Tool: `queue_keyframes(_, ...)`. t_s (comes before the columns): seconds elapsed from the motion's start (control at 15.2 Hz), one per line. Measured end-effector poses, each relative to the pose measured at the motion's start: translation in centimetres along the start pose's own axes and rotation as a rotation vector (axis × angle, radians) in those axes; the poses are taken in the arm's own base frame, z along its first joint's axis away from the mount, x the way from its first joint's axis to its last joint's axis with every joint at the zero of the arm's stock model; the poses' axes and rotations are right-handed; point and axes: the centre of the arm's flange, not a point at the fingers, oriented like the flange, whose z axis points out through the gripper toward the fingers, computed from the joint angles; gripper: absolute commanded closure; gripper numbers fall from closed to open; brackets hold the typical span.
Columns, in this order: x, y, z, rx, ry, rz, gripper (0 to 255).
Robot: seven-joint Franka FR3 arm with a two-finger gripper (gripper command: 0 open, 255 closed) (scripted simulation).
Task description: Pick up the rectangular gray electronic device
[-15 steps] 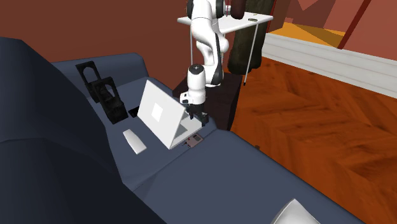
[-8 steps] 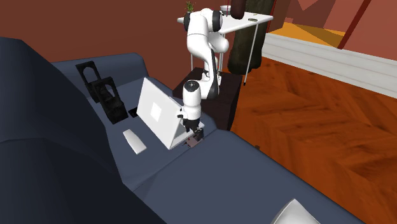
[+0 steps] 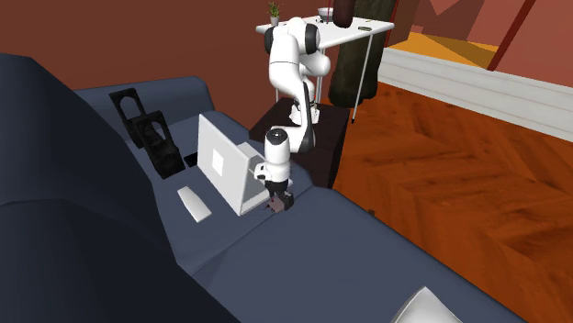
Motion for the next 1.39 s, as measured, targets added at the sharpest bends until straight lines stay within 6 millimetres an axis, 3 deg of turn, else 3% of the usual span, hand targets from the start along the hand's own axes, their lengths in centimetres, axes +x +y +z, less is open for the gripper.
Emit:
queue_keyframes(0.73,0.0,0.2,0.1,-0.003,-0.003,0.002,255)
queue_keyframes(1.39,0.1,0.2,-4.9,-0.003,-0.003,0.001,255)
